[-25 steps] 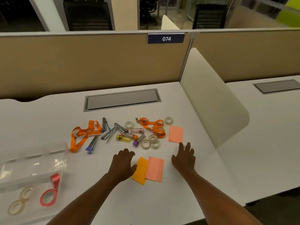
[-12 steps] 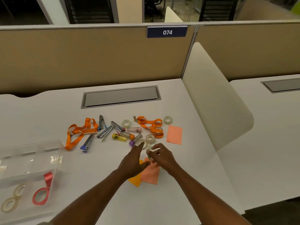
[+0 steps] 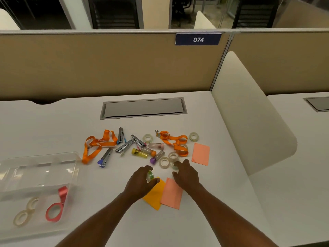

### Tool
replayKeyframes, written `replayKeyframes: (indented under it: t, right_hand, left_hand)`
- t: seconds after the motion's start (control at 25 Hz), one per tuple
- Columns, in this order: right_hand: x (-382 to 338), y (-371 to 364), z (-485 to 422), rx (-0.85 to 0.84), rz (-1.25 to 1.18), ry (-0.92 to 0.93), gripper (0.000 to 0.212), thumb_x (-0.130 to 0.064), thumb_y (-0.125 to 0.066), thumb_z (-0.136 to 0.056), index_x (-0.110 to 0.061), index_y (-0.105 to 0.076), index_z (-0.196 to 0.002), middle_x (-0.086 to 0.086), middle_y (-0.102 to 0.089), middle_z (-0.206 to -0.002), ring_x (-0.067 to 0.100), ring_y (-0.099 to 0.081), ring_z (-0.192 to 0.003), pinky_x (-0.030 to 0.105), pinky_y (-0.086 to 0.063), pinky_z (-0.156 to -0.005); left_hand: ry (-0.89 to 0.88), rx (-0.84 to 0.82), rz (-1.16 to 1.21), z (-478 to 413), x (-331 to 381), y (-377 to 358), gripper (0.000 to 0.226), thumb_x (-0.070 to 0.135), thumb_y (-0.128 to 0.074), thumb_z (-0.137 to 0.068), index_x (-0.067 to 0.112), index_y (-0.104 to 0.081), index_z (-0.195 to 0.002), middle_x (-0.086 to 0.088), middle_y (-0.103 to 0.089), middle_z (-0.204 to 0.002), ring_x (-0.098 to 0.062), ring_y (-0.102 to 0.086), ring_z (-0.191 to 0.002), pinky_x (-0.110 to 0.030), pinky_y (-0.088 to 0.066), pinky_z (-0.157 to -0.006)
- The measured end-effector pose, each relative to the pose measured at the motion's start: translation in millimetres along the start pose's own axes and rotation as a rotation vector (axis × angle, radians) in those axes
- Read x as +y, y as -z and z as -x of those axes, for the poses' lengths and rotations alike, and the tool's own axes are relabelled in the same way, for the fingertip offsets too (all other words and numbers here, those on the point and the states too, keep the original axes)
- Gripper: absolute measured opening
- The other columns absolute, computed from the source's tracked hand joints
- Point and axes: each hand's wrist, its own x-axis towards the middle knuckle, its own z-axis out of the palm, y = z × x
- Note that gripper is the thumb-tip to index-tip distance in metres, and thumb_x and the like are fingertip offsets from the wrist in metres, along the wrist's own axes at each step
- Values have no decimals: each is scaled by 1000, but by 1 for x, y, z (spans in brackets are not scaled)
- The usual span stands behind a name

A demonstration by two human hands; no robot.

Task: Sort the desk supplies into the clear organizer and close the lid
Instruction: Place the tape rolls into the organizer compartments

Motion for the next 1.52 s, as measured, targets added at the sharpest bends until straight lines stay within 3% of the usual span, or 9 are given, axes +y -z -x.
replayKeyframes:
  t: [0.24, 0.4, 0.52, 0.64, 0.8, 0.92, 1.04, 1.32, 1.52]
  right_hand:
    - [-17, -11, 1, 69, 102, 42, 30, -29, -57, -91, -17, -54, -118, 9, -48, -116, 28, -59, -98, 35, -50, -76]
    - [-38, -5, 4, 71, -261, -107, 29, -38, -63, -81, -12, -62, -94, 6, -58, -98, 24, -63, -86, 32, -48, -71]
    - [-52, -7, 11, 58, -572, -253, 31, -39, -60, -82, -8, -63, -84, 10, -69, -79, 24, -65, -74, 40, -56, -75]
    - [-81, -8, 22, -39, -893, -316, 27, -36, -62, -87, -9, -63, -92, 12, -71, -88, 24, -69, -75, 43, -59, -74]
    - [-140, -15, 33, -154, -1046, -227, 24, -33, -66, -88, -19, -60, -107, 10, -72, -96, 21, -68, -73, 35, -54, -62]
    - [-189, -30, 39, -209, -934, -61, 27, -28, -63, -89, -26, -61, -116, 5, -71, -99, 20, -67, -79, 38, -57, -68]
    - [-246, -49, 47, -235, -778, 118, 33, -34, -66, -88, -30, -58, -120, -4, -66, -111, 17, -68, -90, 31, -60, -70]
    - [-372, -101, 62, -233, -481, 537, 52, -35, -75, -82, -26, -54, -128, -3, -62, -119, 12, -66, -86, 29, -58, -78]
    - [-428, -137, 66, -201, -144, 752, 56, -29, -71, -85, -24, -49, -136, 2, -59, -130, 22, -59, -110, 36, -51, -91]
  left_hand:
    - [58, -14, 17, 9, -21, 14, 65, 59, -68, -76, 22, -51, -126, -1, -62, -120, -17, -60, -103, -26, -48, -82]
    - [91, 13, 52, 18, -29, 30, 57, 67, -59, -78, 22, -50, -111, 1, -64, -98, -14, -61, -86, -28, -52, -72]
    - [114, 54, 115, 30, -40, 42, 53, 70, -46, -83, 20, -47, -101, 1, -63, -85, -14, -61, -75, -30, -50, -66]
    - [129, 80, 120, 43, -55, 59, 52, 70, -34, -87, 19, -45, -93, -2, -62, -77, -16, -59, -69, -32, -46, -62]
    - [78, 133, 63, 64, -85, 85, 45, 64, -27, -91, 23, -46, -94, 3, -58, -81, -16, -56, -74, -27, -41, -61]
    - [41, 236, 45, 81, -113, 107, 37, 49, -42, -96, 22, -51, -121, 0, -58, -109, -16, -57, -94, -25, -44, -76]
    - [42, 338, 21, 101, -153, 131, 45, 43, -52, -91, 21, -47, -130, 0, -54, -120, -18, -56, -102, -24, -43, -79]
    - [199, 451, -91, 147, -265, 186, 55, 38, -74, -74, 10, -52, -116, -6, -57, -107, -24, -62, -89, -27, -46, -68]
    - [289, 351, -318, 164, -313, 205, 71, 54, -79, -65, 11, -54, -116, -6, -66, -100, -26, -63, -83, -35, -48, -69]
